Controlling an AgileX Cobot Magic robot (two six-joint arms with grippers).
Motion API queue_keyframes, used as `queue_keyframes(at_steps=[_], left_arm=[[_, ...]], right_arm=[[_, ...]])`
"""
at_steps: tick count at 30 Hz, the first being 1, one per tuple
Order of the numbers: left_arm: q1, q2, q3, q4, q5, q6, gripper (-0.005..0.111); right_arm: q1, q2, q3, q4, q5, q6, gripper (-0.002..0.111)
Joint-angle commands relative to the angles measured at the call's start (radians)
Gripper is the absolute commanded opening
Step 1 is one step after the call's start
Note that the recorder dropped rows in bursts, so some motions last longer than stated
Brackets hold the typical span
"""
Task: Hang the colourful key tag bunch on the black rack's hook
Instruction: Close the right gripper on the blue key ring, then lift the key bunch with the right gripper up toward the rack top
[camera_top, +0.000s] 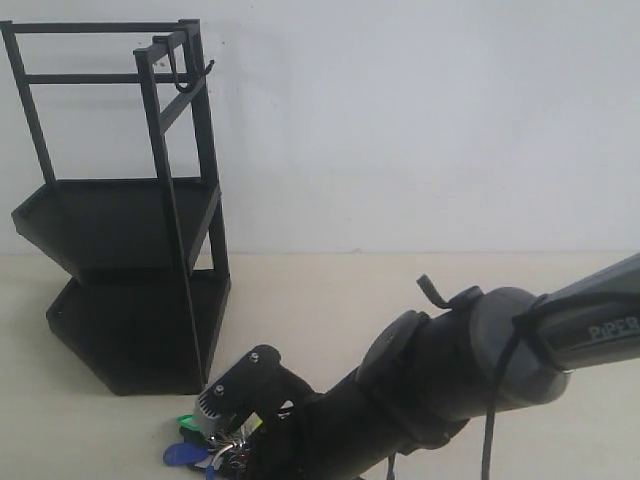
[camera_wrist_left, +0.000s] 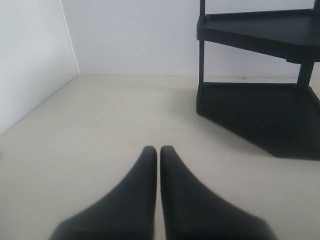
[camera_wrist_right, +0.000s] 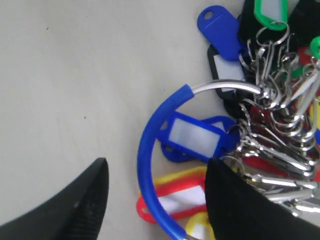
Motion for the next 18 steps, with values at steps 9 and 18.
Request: queue_keyframes(at_steps=[9, 18], left_arm=[[-0.001, 0.004, -0.002, 0.0, -0.003, -0.006, 0.004], [-0.001, 0.004, -0.002, 0.0, -0.003, -0.006, 0.004]], right_arm=[[0.056, 0.034, 0.001, -0.001, -0.134, -0.025, 0.016], [0.056, -0.164, 0.001, -0.013, -0.138, -0.019, 0.0]])
